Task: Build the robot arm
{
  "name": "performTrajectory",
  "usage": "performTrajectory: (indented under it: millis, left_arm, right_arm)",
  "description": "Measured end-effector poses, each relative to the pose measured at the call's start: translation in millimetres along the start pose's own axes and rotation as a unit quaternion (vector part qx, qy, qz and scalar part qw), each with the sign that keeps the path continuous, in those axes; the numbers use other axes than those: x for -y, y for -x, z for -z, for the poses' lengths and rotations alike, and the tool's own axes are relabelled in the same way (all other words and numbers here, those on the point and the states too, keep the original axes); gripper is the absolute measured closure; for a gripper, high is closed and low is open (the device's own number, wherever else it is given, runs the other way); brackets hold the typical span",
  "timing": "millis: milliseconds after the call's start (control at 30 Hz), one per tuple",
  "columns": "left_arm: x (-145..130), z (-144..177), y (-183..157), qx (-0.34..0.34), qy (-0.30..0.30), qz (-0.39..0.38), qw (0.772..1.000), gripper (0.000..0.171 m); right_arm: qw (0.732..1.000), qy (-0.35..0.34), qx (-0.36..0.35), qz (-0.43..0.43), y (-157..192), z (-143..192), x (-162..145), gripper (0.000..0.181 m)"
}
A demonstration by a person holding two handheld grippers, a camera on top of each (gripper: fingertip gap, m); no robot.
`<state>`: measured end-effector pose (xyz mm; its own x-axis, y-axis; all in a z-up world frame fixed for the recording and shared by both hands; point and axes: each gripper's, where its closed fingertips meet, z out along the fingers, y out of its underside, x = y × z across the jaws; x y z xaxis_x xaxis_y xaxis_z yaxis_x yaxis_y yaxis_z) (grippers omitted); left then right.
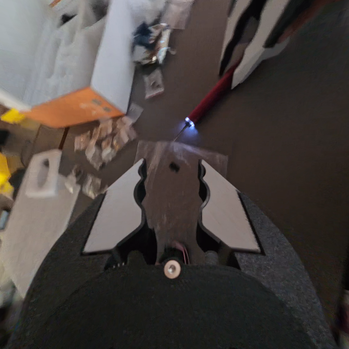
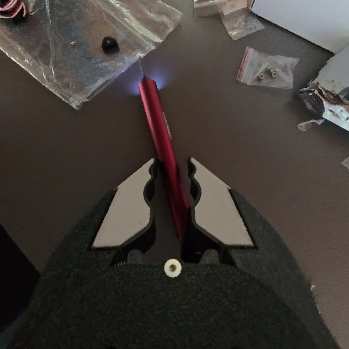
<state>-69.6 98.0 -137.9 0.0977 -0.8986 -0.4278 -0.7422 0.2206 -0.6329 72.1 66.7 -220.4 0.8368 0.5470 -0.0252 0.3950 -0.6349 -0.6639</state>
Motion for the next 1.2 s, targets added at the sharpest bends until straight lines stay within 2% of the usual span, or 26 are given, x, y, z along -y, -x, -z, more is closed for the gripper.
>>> performTrajectory:
  millis: [33,100,167,200,233,267,367,400,467,533,633,700,733,767,833,900,967,1067,1200]
  left_arm:
    - [9,-24,-6,-0.003,0.009,-0.038,0.999,0.118]
    - [14,-68,-19,-0.013,0.046,-0.120,0.992,0.115]
    - [18,-99,-25,-0.006,0.068,-0.197,0.978,0.110]
    - [28,-107,-29,-0.005,0.053,-0.227,0.973,0.118]
    - [41,-114,-24,0.019,0.040,-0.237,0.970,0.116]
    - [43,-121,-24,0.023,0.056,-0.256,0.965,0.110]
    - [53,-130,-26,0.032,0.067,-0.299,0.951,0.112]
    - [52,-132,-30,0.024,0.077,-0.311,0.947,0.118]
    - [54,-133,-23,0.052,0.092,-0.332,0.937,0.124]
    - [56,-131,-17,0.079,0.106,-0.335,0.933,0.154]
    - [75,-119,-13,0.108,0.073,-0.300,0.945,0.155]
    - [93,-105,-3,0.145,0.041,-0.283,0.947,0.156]
    - [101,-98,3,0.160,0.027,-0.270,0.949,0.156]
    - [109,-88,11,0.181,0.014,-0.263,0.948,0.156]
    - [122,-68,28,0.219,-0.004,-0.251,0.943,0.157]
    - [133,-47,42,0.246,-0.014,-0.238,0.939,0.156]
    - [145,-28,50,0.257,-0.028,-0.228,0.939,0.156]
    - [160,-8,53,0.266,-0.038,-0.229,0.935,0.157]
    - [166,5,50,0.269,-0.035,-0.234,0.934,0.157]
  right_arm:
    - [1.000,0.006,0.011,0.007,0,0,0,0.159]
    - [0.999,0.010,0.030,-0.005,-2,0,2,0.161]
    - [0.996,0.004,0.080,-0.044,-1,1,3,0.162]
    - [0.994,-0.002,0.096,-0.052,-2,3,3,0.162]
    - [0.993,-0.004,0.108,-0.052,-3,4,2,0.162]
    - [0.992,-0.005,0.120,-0.049,-3,6,1,0.162]
    - [0.985,-0.029,0.161,-0.054,-2,17,9,0.162]
    - [0.981,-0.039,0.180,-0.057,-1,23,14,0.162]
    - [0.976,-0.052,0.206,-0.048,2,36,22,0.162]
    - [0.974,-0.065,0.213,-0.042,-2,48,31,0.162]
    - [0.973,-0.080,0.216,0.007,-4,68,43,0.161]
    - [0.967,-0.135,0.213,0.046,-7,93,60,0.160]
    - [0.959,-0.182,0.211,0.060,-10,113,72,0.156]
    - [0.951,-0.227,0.201,0.066,-19,133,81,0.145]
    - [0.942,-0.282,0.167,0.069,-45,167,83,0.126]
    - [0.931,-0.323,0.164,0.054,-61,183,82,0.123]
    - [0.913,-0.354,0.198,0.054,-50,180,92,0.120]
    - [0.888,-0.366,0.263,0.087,0,172,130,0.118]
    - [0.879,-0.376,0.245,0.161,41,159,171,0.148]
